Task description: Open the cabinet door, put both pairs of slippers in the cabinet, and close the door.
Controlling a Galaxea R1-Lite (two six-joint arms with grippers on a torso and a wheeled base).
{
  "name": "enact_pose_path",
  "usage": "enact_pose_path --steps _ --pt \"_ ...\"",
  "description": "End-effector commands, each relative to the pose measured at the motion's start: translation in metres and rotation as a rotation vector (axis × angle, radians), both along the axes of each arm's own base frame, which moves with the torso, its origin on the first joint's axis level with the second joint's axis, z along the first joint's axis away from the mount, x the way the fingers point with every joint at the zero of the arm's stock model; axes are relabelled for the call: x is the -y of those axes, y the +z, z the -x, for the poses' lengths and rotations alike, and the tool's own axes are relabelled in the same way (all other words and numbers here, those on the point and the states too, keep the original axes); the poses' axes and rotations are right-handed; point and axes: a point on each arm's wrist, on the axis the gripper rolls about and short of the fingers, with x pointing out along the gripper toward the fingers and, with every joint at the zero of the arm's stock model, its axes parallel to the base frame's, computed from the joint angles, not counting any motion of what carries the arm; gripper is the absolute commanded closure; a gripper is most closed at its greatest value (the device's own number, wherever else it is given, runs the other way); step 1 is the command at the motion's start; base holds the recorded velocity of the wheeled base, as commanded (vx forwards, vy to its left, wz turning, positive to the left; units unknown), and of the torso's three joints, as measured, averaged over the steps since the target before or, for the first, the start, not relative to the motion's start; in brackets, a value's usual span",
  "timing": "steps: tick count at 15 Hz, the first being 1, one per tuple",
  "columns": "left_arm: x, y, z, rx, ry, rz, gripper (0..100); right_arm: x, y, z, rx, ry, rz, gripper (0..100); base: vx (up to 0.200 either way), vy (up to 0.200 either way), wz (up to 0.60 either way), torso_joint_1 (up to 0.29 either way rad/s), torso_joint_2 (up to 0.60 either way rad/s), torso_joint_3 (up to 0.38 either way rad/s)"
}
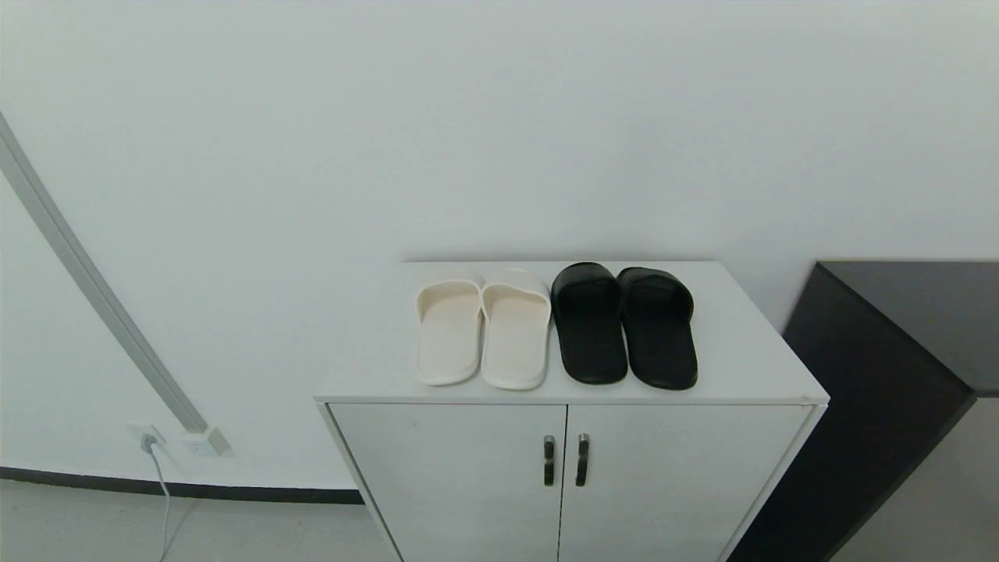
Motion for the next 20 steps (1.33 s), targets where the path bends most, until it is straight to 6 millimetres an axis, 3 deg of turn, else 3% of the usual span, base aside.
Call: enact_pose_path --steps 1,4,5,14,16,20 --pt "0.0 0.0 0.0 0.0 0.0 0.0 100 0.0 0.0 0.0 0.001 0.0 -0.001 100 0.0 0.0 0.0 0.0 0.0 0.0" --pt "0.0 0.0 0.0 0.0 0.0 0.0 100 0.0 0.0 0.0 -0.001 0.001 0.001 100 0.0 0.0 0.0 0.0 0.0 0.0" --pt "0.0 0.0 0.0 0.0 0.0 0.0 100 0.0 0.0 0.0 -0.001 0.0 0.001 0 0.0 0.0 0.0 0.0 0.0 0.0" --pt "0.0 0.0 0.0 0.0 0.002 0.0 100 0.001 0.001 0.0 0.011 -0.045 -0.026 0 0.0 0.0 0.0 0.0 0.0 0.0" --pt "0.0 0.0 0.0 0.0 0.0 0.008 100 0.001 0.051 0.01 0.139 -0.023 -0.076 0 0.0 0.0 0.0 0.0 0.0 0.0" --pt "0.0 0.0 0.0 0.001 0.0 0.007 100 -0.002 0.058 -0.019 -0.166 0.113 -0.084 0 0.0 0.0 0.0 0.0 0.0 0.0"
